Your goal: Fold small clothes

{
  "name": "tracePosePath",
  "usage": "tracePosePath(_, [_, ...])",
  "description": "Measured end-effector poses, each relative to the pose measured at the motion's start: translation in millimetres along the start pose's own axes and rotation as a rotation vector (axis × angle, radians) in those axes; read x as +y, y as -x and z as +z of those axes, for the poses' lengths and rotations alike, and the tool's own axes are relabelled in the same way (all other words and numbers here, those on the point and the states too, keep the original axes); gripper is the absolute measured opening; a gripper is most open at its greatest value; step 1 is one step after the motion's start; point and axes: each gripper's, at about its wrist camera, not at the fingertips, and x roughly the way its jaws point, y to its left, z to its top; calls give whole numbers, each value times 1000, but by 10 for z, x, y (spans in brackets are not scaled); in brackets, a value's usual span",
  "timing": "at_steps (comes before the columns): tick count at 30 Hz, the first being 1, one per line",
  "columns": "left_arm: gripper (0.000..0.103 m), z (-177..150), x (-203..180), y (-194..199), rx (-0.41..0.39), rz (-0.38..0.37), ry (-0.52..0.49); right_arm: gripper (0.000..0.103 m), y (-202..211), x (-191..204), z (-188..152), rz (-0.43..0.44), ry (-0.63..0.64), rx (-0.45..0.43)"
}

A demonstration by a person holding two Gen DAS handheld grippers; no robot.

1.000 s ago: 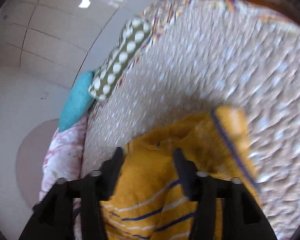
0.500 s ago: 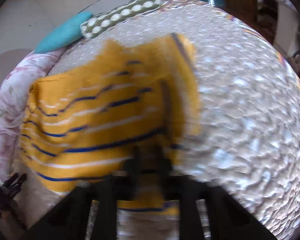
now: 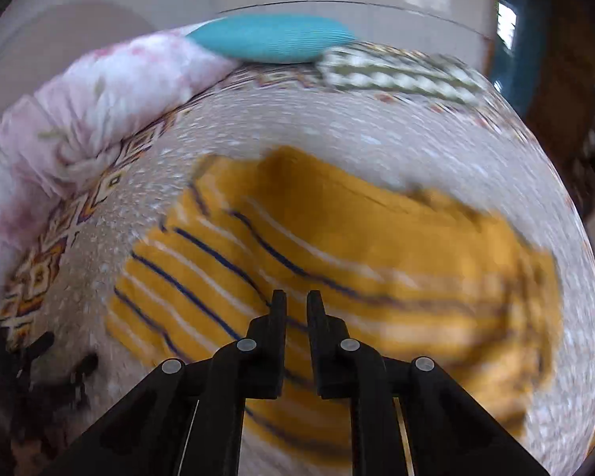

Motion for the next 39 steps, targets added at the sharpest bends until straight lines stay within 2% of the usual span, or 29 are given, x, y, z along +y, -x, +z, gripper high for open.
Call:
tracePosePath(2, [103,-5,4,7,-1,-6,4,12,-288,177,223,-53,63,18])
tracePosePath(4, [103,-6,18,9,-3,-15,10,12,-699,308,465,-110,93,73])
tracePosePath(10, [103,-14,34,20,-16,-25,18,12,-1306,480,936,-121,60,99])
tracePosePath(13, [103,-14,44,21,-18,-34,24,12,-1466,616,1088,-162,79,96])
tracePosePath(16, [103,-16,38,21,-18,-32,23,35,-1445,758,1212,-130,102,87])
tracePosePath(19, [103,-16,39,21,-18,-33,23,39,-1144,803,1190,-73,95,35])
tracePosePath(21, [103,-16,37,23,-18,-32,23,41,-825,746,1042,-38,47,-11])
tracePosePath(23, [103,-16,40,21,-18,-32,23,41,-442,635,693,6,-7,-56])
tracePosePath(27, [103,-13,36,21,-16,-29,21,42,-89,329,-112,85,-26,2])
tracePosePath(30, [103,-17,38,18,-15,-28,20,42,22,-93,-714,29,-54,53])
tracePosePath(33, [103,-14,29,12,-11,-25,18,42,180,-689,-1197,-37,-175,72])
tracePosePath(35, [103,-12,14,9,-8,-17,13,42,415,-1110,-1480,-23,-277,30])
tracePosePath(37, [103,-9,15,3,-7,-15,11,43,648,-1482,-1713,-92,-377,15])
tracePosePath(39, [103,-8,1,1,-4,-9,8,44,847,-1779,-1867,-82,-472,-28])
